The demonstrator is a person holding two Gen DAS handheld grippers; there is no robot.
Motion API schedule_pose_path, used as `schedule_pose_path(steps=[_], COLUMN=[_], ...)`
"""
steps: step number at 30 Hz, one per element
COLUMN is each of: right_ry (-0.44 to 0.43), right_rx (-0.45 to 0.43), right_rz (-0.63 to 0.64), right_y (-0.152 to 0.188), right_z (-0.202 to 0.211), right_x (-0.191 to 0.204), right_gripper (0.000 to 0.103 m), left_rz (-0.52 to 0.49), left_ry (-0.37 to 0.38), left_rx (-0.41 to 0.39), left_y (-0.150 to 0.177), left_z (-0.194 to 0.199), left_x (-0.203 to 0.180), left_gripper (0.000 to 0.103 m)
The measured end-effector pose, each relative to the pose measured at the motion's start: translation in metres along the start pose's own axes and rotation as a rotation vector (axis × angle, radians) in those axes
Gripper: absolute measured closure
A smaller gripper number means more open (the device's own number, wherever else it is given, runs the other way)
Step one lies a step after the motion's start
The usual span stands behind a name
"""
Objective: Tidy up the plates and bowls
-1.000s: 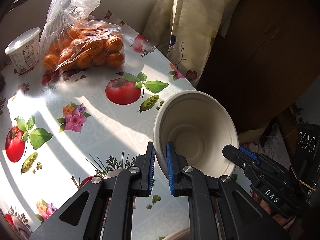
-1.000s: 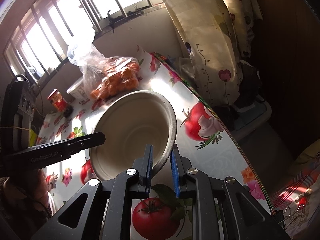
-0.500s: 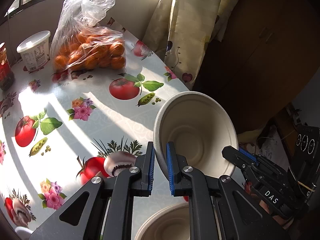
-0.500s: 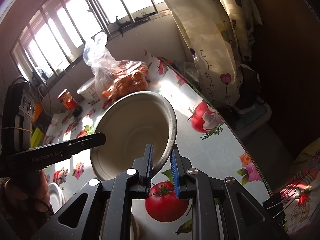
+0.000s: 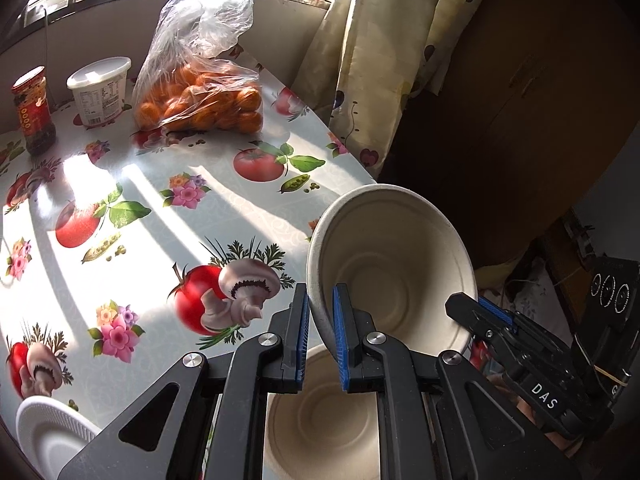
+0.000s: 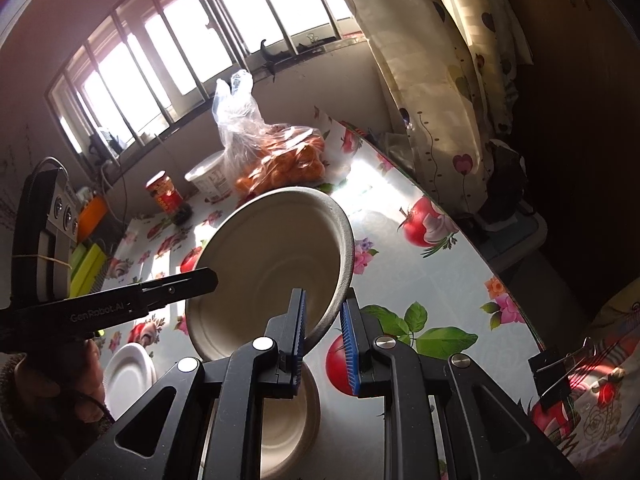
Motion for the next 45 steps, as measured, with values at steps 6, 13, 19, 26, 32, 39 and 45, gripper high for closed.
schedule_pose_path(steps=[6, 13, 19, 26, 32, 39, 45], right_ry=[-0.009, -0.028, -0.037, -0.036, -0.033, -0.033, -0.027], right_rx=[0.006, 0.021, 0.032, 0.042, 0.050, 0.074, 0.082], right_rz=[0.017, 0.025, 0.032, 0.029, 0.033, 0.029, 0.033], right_y=[0.013, 0.031, 0.044, 0.056, 0.064, 0.073, 0.077], right_z=[0.008, 0.013, 0.016, 0.019, 0.019, 0.014, 0.013], right_x=[0.012, 0.022, 0.028, 0.029, 0.030, 0.028, 0.027], right_gripper=[0.086, 0.086, 0.086, 0.086, 0.086, 0.085, 0.085], left_rz=[0.029, 0.069, 0.094, 0.111, 0.124, 0.140, 0.143], left_ry=[0.004, -0.001, -0.007, -0.011, -0.014, -0.022, -0.024], left_rx=[-0.012, -0.018, -0.026, -0.017, -0.006, 0.008, 0.010], left_y=[0.016, 0.036, 0.050, 0.066, 0.078, 0.090, 0.096], left_z=[0.014, 0.027, 0.034, 0.035, 0.033, 0.031, 0.031], left_x=[0.003, 0.009, 0.013, 0.013, 0.015, 0.018, 0.018], left_gripper=[0.091, 0.091, 0.091, 0.091, 0.091, 0.091, 0.091])
Point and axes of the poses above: each gripper's, at about its wrist camera, not at the fingertips, and z roughly against the way its jaws point, x to its left, y to its underside, the point moved 9 cm from there along -z, roughly the way its jaws point, and after that the axes turned 4 degrees about -z, right-handed, at the moved point
